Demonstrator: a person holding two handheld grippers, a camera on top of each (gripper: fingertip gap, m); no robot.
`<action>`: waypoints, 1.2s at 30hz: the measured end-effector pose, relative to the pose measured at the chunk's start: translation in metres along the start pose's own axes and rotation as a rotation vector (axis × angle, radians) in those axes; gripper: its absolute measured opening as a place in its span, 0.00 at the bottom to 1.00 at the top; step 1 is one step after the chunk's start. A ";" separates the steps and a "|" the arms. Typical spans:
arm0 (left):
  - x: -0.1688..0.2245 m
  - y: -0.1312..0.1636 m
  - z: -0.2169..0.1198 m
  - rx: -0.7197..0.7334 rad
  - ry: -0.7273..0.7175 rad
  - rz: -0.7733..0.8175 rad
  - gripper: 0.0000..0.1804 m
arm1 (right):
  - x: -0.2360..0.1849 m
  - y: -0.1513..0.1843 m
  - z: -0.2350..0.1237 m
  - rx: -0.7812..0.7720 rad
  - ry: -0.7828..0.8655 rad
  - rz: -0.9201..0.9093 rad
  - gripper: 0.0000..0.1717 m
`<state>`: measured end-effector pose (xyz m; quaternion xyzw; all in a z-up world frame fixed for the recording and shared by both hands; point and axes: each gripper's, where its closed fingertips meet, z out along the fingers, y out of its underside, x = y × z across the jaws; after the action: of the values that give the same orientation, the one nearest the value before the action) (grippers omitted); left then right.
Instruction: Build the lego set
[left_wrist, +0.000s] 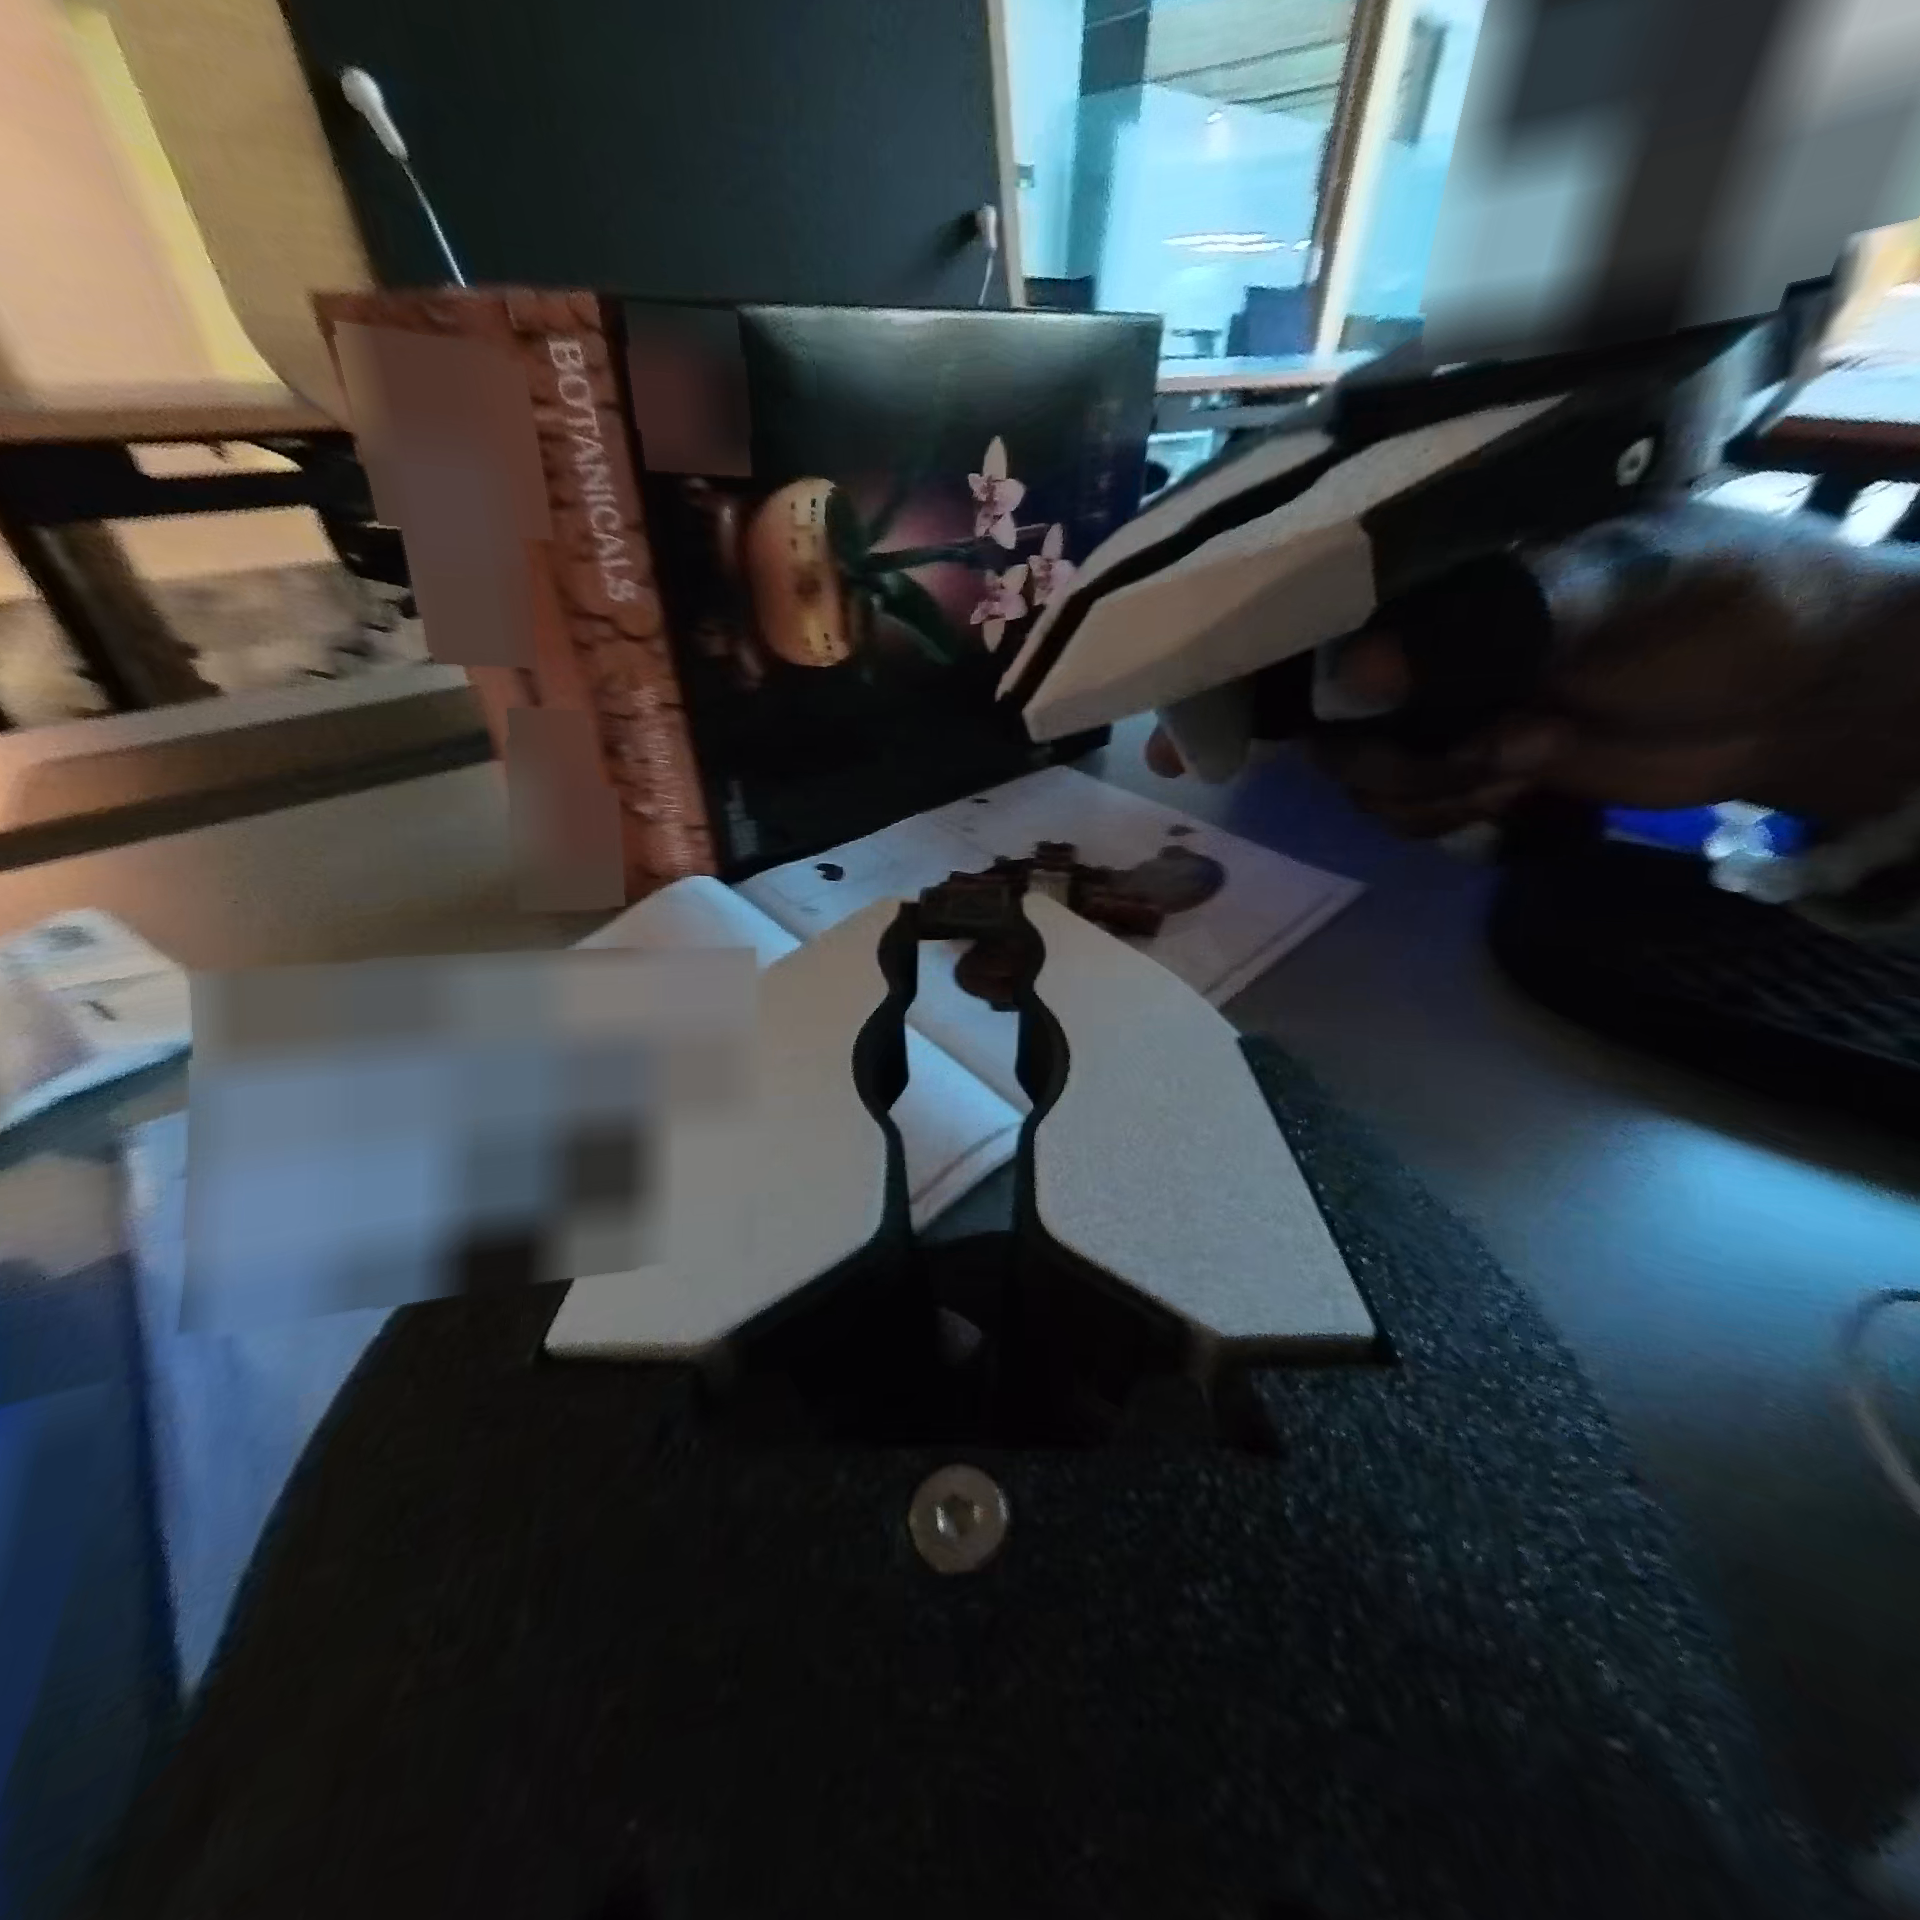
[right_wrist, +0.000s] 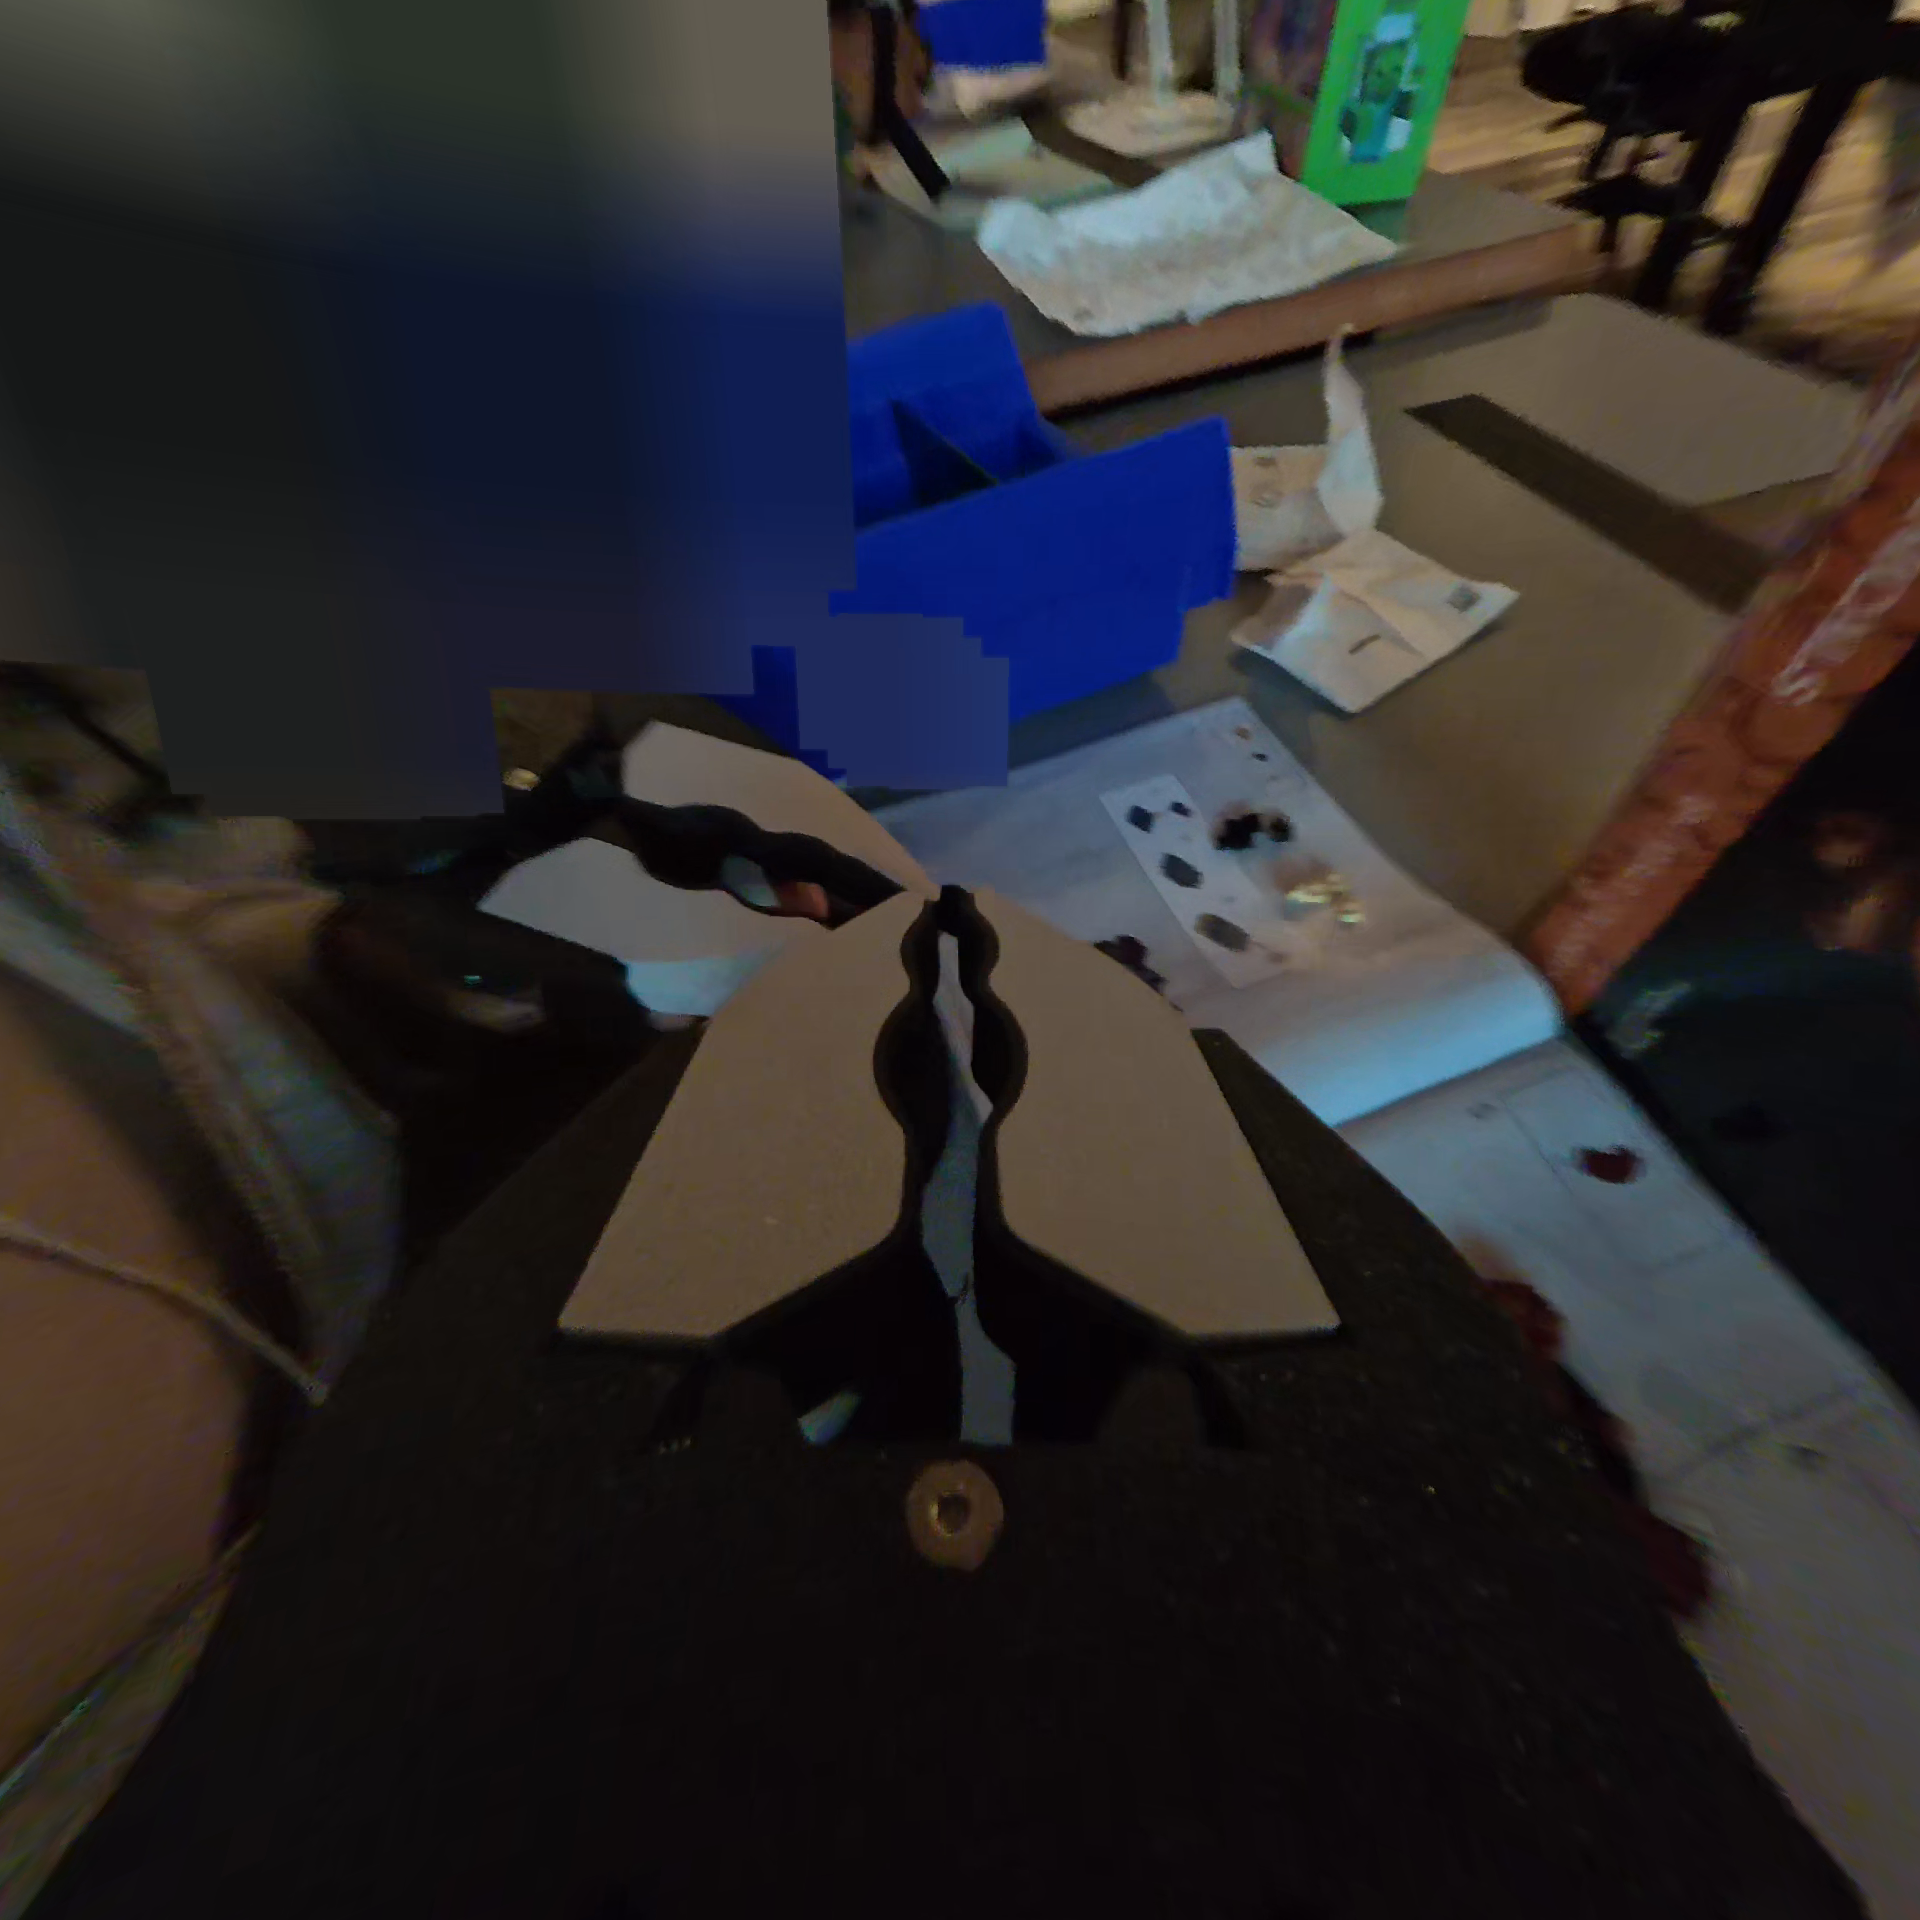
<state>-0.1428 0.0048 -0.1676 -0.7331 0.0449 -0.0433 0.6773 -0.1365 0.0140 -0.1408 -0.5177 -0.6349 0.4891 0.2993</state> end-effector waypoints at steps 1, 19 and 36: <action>0.001 0.000 0.000 -0.003 -0.007 0.016 0.09 | 0.000 0.001 0.001 -0.025 0.035 -0.035 0.00; 0.008 0.001 0.000 0.000 -0.001 0.088 0.09 | -0.008 0.016 0.011 -0.294 0.177 -0.245 0.01; 0.015 0.002 0.001 -0.010 -0.026 0.188 0.09 | -0.011 0.021 0.010 -0.374 0.173 -0.149 0.01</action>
<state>-0.1279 0.0038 -0.1699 -0.7295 0.1052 0.0302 0.6751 -0.1347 0.0003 -0.1628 -0.5559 -0.7231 0.2929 0.2869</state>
